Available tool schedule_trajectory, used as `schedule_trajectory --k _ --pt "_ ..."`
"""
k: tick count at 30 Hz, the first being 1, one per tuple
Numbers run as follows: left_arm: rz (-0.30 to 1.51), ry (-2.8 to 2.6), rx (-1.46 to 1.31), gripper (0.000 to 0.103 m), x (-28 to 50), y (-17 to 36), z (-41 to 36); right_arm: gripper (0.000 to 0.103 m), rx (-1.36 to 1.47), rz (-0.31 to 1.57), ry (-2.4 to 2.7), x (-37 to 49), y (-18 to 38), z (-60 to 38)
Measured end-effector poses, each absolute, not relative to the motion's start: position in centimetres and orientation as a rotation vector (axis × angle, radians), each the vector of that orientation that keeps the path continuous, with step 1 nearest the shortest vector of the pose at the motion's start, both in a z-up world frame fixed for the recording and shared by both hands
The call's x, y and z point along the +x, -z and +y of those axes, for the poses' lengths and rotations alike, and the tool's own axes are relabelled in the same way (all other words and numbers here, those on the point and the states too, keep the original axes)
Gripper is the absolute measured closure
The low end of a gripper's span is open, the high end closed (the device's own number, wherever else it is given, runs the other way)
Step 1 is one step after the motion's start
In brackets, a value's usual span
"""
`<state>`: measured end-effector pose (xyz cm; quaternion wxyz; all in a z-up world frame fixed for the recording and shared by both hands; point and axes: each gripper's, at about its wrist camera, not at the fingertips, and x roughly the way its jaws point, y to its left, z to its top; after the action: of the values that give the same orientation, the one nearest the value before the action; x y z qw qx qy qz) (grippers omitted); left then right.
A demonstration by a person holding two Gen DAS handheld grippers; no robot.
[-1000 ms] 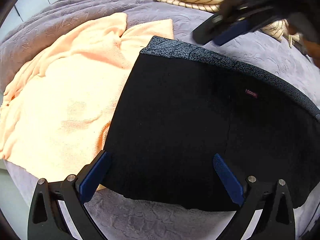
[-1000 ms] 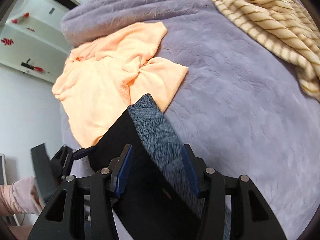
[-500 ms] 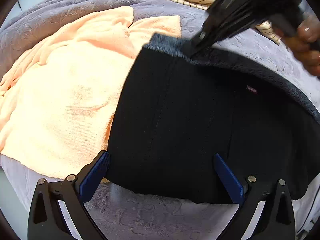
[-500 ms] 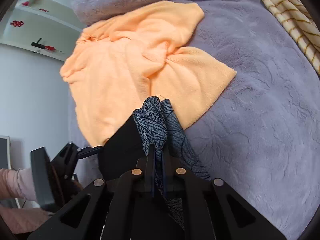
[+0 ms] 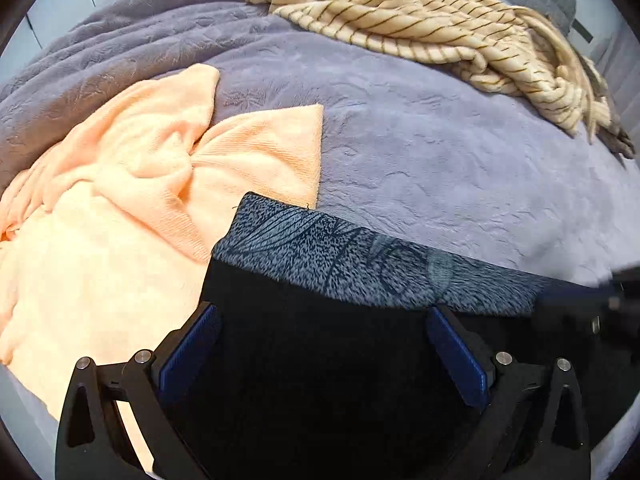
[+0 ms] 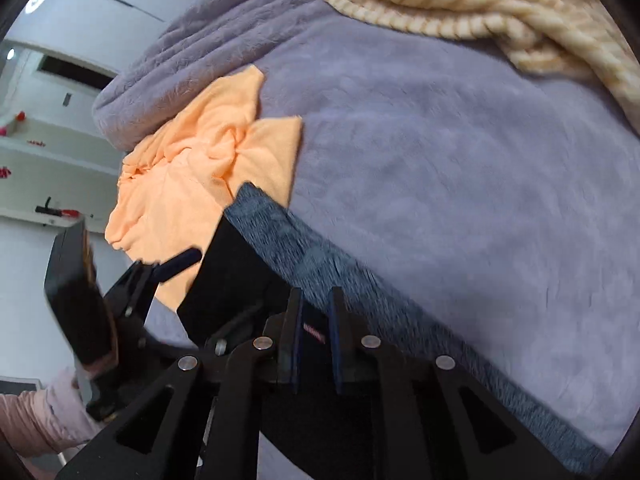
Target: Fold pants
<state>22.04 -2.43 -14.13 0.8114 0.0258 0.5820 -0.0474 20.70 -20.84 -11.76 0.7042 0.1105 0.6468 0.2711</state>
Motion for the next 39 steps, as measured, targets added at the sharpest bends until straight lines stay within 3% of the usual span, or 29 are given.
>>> schedule_trajectory --k 3,7,8,11,15,23,27,34,39 --pt "1.221 0.046 0.079 0.0 23.9 15.6 -2.4 0.09 0.155 1.511 -0.427 18.6 16.6 -22.4" --pt "1.274 0.016 0.01 0.0 24.8 15.1 -0.5 0.095 0.364 1.413 -0.19 18.8 18.6 -29.8" --pt "1.26 0.013 0.019 0.0 24.3 14.4 0.2 0.089 0.408 1.402 -0.132 18.5 18.4 -31.6" --pt "1.232 0.054 0.078 0.0 22.2 12.0 -0.6 0.085 0.613 1.374 -0.187 15.3 16.8 -36.5" --pt "1.271 0.134 0.168 0.0 17.2 12.7 -4.6 0.061 0.803 1.341 -0.269 7.2 14.8 -40.2" --pt "1.288 0.121 0.229 0.0 14.3 15.9 -4.3 0.059 1.21 1.337 -0.148 -7.8 20.3 -41.7" --pt "1.314 0.123 0.238 0.0 14.6 15.9 -4.2 0.059 1.329 1.19 -0.145 -8.6 21.2 -42.4" --pt "1.326 0.113 0.255 0.0 15.1 16.4 -4.4 0.059 1.342 1.109 -0.171 -10.7 18.9 -42.9" --pt "1.328 0.112 0.263 0.0 15.8 16.7 -5.3 0.059 1.361 1.159 -0.053 -10.0 21.4 -44.0"
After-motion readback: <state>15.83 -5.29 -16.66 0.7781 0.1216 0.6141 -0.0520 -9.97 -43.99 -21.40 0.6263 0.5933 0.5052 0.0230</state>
